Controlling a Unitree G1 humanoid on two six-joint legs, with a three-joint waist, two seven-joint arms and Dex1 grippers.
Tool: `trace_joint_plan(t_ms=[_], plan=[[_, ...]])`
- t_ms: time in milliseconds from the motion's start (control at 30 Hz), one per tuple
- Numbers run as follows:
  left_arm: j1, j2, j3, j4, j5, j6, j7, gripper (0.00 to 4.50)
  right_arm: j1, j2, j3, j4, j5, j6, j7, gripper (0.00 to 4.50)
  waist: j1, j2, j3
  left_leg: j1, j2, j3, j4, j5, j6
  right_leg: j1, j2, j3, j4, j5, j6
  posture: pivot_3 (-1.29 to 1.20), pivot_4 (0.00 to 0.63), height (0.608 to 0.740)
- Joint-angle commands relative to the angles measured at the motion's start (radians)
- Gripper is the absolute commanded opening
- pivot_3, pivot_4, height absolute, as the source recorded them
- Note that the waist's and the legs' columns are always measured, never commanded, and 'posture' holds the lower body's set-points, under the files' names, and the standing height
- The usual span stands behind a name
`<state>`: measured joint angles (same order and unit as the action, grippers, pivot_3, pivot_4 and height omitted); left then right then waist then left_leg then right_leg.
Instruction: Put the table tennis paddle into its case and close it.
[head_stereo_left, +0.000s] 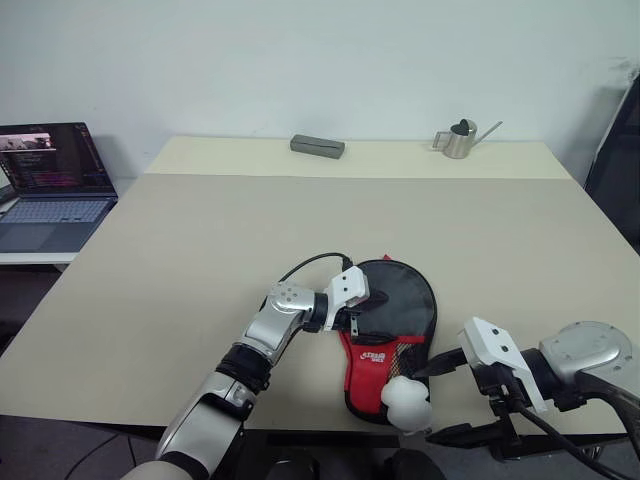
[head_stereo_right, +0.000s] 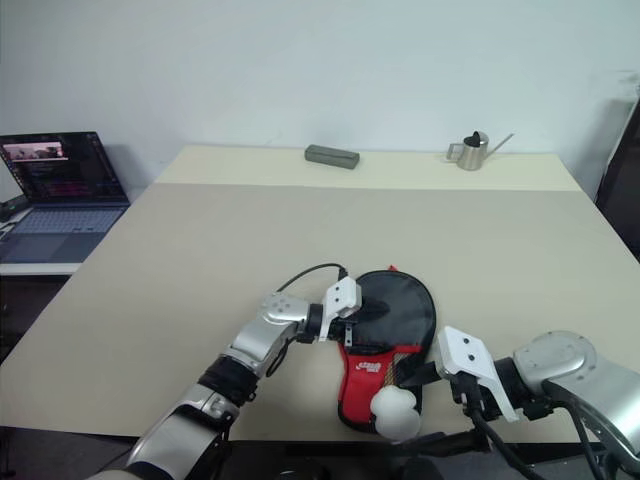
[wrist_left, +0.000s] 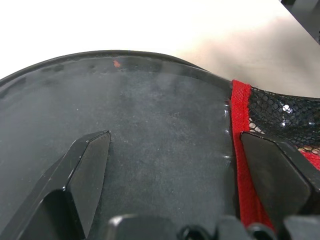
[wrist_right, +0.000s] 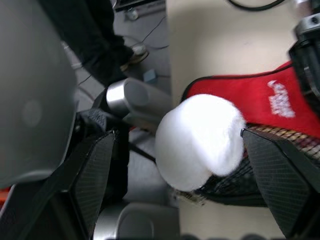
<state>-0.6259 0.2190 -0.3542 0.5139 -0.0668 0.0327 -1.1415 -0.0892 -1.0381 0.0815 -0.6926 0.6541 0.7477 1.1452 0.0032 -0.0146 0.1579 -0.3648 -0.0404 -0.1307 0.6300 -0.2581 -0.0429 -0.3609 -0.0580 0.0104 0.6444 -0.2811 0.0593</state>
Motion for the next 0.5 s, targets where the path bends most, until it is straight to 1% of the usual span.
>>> trace_joint_plan(t_ms=[33, 167, 333, 500], plan=[[0.031, -0.008, -0.043, 0.060, 0.044, 0.018, 0.002, 4.50, -0.061, 0.045, -0.049, 0.031, 0.030, -0.008, -0.039, 4.45, 0.000, 0.000, 0.000, 0.000, 0.000, 0.000, 0.000, 0.000, 0.000, 0.000, 0.000, 0.000, 0.000, 0.000, 0.000, 0.00, 0.150, 0.740], [0.029, -0.010, -0.030, 0.046, 0.032, 0.021, 0.003, 4.50, -0.123, 0.075, -0.070, 0.126, 0.027, 0.010, -0.067, 4.45, 0.001, 0.000, 0.000, 0.000, 0.000, 0.000, 0.000, 0.000, 0.000, 0.000, -0.001, 0.000, 0.000, 0.000, 0.000, 0.00, 0.150, 0.740], [0.023, 0.009, 0.009, -0.014, 0.002, 0.056, 0.006, 4.50, -0.195, 0.119, -0.083, 0.250, 0.004, -0.007, -0.104, 4.45, 0.000, 0.000, 0.001, 0.000, 0.000, -0.001, 0.000, 0.000, 0.000, -0.001, -0.001, 0.000, 0.000, 0.000, 0.000, 0.00, 0.150, 0.740], [0.060, 0.086, 0.068, -0.248, -0.093, 0.156, -0.046, 4.50, -0.264, 0.194, -0.081, 0.428, -0.091, -0.142, -0.127, 4.45, -0.014, -0.002, 0.004, -0.002, 0.000, 0.000, -0.001, 0.000, 0.000, -0.006, 0.001, 0.003, 0.002, 0.000, -0.001, 0.00, 0.150, 0.740]])
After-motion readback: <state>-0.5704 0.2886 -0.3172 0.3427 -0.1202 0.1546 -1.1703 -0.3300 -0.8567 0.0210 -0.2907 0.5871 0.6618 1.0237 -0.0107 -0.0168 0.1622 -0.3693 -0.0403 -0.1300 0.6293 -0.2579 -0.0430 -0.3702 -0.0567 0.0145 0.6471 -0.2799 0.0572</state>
